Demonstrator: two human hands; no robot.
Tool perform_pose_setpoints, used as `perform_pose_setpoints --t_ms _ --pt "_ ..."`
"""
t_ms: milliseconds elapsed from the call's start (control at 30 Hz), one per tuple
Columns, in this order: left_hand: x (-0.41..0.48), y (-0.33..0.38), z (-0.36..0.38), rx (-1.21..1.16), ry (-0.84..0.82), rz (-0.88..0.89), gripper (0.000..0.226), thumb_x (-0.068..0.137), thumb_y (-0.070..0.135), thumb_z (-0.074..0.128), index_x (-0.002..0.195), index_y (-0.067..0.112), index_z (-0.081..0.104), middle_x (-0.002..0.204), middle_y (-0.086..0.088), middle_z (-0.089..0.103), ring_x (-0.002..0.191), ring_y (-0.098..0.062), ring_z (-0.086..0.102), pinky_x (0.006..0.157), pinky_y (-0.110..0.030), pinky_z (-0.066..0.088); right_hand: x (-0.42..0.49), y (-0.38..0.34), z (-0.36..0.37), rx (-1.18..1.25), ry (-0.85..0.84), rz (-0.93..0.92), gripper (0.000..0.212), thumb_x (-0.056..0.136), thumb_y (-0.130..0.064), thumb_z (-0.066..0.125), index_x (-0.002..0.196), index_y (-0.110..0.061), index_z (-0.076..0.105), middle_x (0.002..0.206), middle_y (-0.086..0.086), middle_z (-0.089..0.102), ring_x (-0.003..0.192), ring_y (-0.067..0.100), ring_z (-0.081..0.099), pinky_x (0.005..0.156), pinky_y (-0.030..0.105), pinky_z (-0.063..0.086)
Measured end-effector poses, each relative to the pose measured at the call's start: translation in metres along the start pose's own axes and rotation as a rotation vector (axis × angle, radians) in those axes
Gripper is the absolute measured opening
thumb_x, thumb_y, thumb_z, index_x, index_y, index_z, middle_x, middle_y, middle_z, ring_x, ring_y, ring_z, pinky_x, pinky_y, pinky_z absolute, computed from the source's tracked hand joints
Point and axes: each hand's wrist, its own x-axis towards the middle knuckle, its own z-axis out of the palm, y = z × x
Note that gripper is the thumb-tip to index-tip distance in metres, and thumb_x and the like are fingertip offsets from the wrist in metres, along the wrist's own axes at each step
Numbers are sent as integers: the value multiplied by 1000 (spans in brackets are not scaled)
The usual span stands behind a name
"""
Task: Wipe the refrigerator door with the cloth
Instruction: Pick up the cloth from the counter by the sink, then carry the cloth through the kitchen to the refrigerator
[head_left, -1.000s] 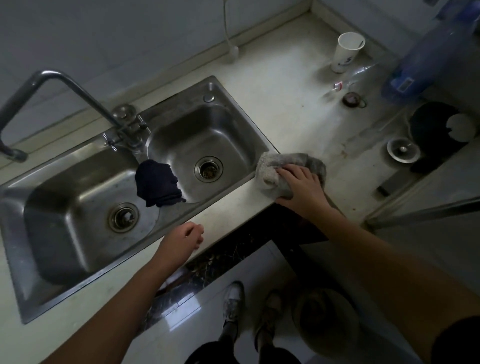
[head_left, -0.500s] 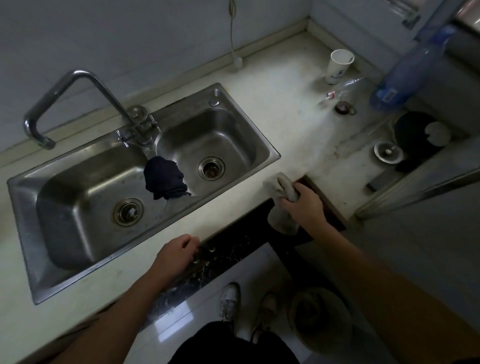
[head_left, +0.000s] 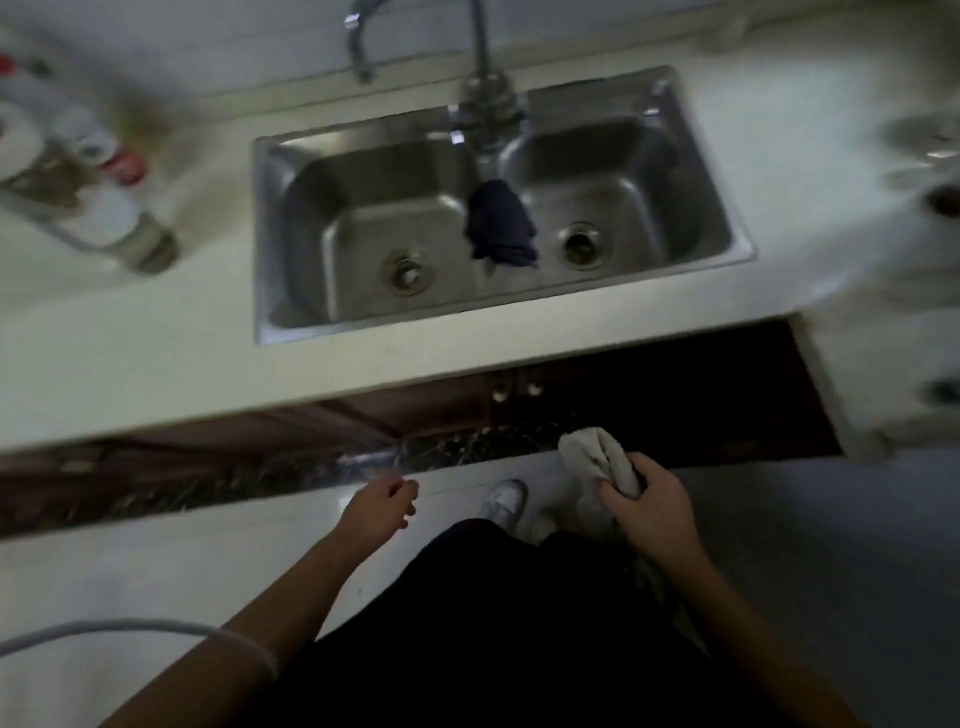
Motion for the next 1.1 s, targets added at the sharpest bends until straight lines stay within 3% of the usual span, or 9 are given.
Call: perform_pose_setpoints --t_ms 67,267,333,433,567,700,833,1000,1100 --pt "-28 -38 -1 -100 100 -83 38 92 41 53 89 7 69 86 -9 74 78 -29 71 77 -38 56 4 -11 20 -124 -146 -80 18 90 -33 75 101 -35 61 90 -17 65 85 3 62 69 21 46" --pt "-122 -145 26 -411 365 -287 29 101 26 50 94 6 69 87 -11 74 68 -21 66 56 -25 45 -9 -57 95 -339 -479 -298 19 89 -27 78 94 -27 60 82 -16 61 75 0 57 61 4 41" --pt "-147 -182 41 -532 437 -334 29 99 29 52 90 6 68 83 -12 73 66 -24 65 56 -28 44 -20 -71 121 -402 -552 -376 21 86 -33 80 96 -31 62 84 -19 63 78 -3 59 63 7 42" --pt "-176 -235 62 -684 547 -388 38 87 43 51 84 10 69 76 -9 73 61 -25 66 61 -32 49 -37 -93 161 -462 -662 -449 18 84 -35 80 96 -32 66 88 -15 69 84 1 63 72 24 50" --pt "-197 -300 80 -776 572 -456 29 100 25 53 82 10 69 75 -8 75 61 -21 69 57 -29 48 -60 -120 219 -543 -785 -505 18 85 -32 80 98 -34 67 90 -14 70 87 1 65 72 25 48" --pt "-207 -356 75 -910 612 -518 34 98 29 55 79 5 68 70 -12 70 55 -19 64 52 -26 48 -79 -141 286 -611 -806 -537 13 83 -30 80 91 -32 69 84 -9 72 82 4 66 69 25 49" --pt "-209 -397 48 -1090 679 -607 35 103 22 49 89 -3 69 72 -13 67 52 -18 60 44 -20 43 -102 -158 358 -661 -789 -571 13 81 -28 81 88 -29 70 82 -10 72 82 10 67 71 31 52" --pt "-209 -408 5 -1385 785 -623 30 101 23 50 85 3 64 79 -17 68 60 -28 61 57 -29 46 -128 -186 434 -686 -822 -616 17 82 -26 81 96 -27 72 87 -8 73 84 11 68 82 40 59" --pt "-216 -420 -21 -1460 885 -622 27 100 19 53 81 5 65 78 -16 68 60 -28 61 68 -36 49 -134 -208 486 -748 -928 -681 21 82 -26 80 101 -26 72 89 -8 73 85 10 68 80 36 57"
